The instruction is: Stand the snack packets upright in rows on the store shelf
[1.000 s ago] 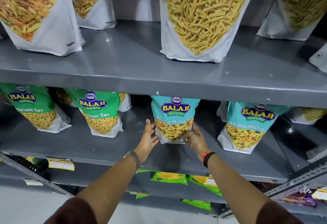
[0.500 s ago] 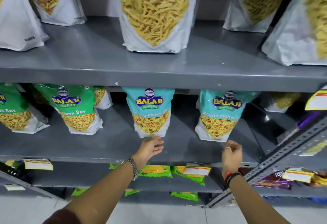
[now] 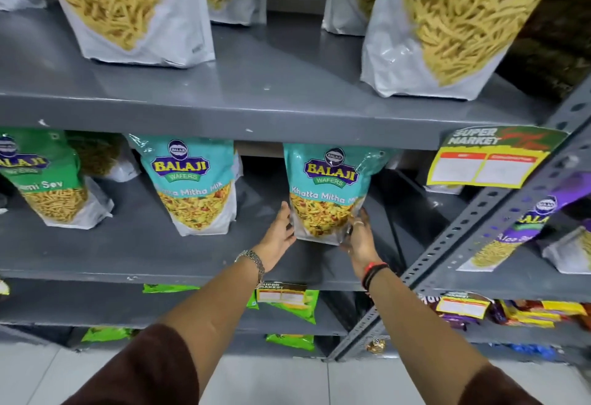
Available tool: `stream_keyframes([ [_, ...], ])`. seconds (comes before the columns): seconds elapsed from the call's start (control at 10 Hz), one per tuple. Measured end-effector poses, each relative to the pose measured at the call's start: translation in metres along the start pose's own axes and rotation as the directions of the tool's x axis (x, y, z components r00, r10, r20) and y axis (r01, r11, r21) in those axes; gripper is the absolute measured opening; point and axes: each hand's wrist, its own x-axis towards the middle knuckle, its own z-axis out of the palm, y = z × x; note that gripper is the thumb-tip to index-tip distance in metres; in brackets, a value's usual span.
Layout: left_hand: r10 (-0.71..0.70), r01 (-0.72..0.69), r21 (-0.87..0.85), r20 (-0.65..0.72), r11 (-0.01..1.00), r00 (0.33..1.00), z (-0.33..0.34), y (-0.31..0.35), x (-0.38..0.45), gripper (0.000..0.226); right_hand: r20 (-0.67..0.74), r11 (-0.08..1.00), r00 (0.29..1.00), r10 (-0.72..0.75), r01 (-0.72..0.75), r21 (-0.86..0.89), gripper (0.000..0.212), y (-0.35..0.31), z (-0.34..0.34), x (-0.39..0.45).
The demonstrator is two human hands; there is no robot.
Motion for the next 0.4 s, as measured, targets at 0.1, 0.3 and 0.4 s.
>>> stream_keyframes([
  [0.1, 0.005, -0.005, 0.002, -0.006, 1.000, 1.000, 0.008, 0.000, 0.002, 0.063, -0.015, 1.000, 1.000, 0.005, -0.005, 0.013, 0.044, -0.006, -0.006, 0.005],
  [0.3, 0.081, -0.028, 0.258, -0.197, 0.966, 0.977, 0.016, -0.004, -0.007, 0.052, -0.025, 0.971, 0.996, -0.090, 0.082, -0.226, 0.035, -0.009, -0.016, -0.005],
  [0.4, 0.493, -0.269, 0.545, -0.320, 0.794, 0.809, 0.009, -0.018, -0.037, 0.038, -0.060, 0.830, 0.930, -0.362, 0.292, -0.476, 0.032, -0.012, -0.020, -0.050],
])
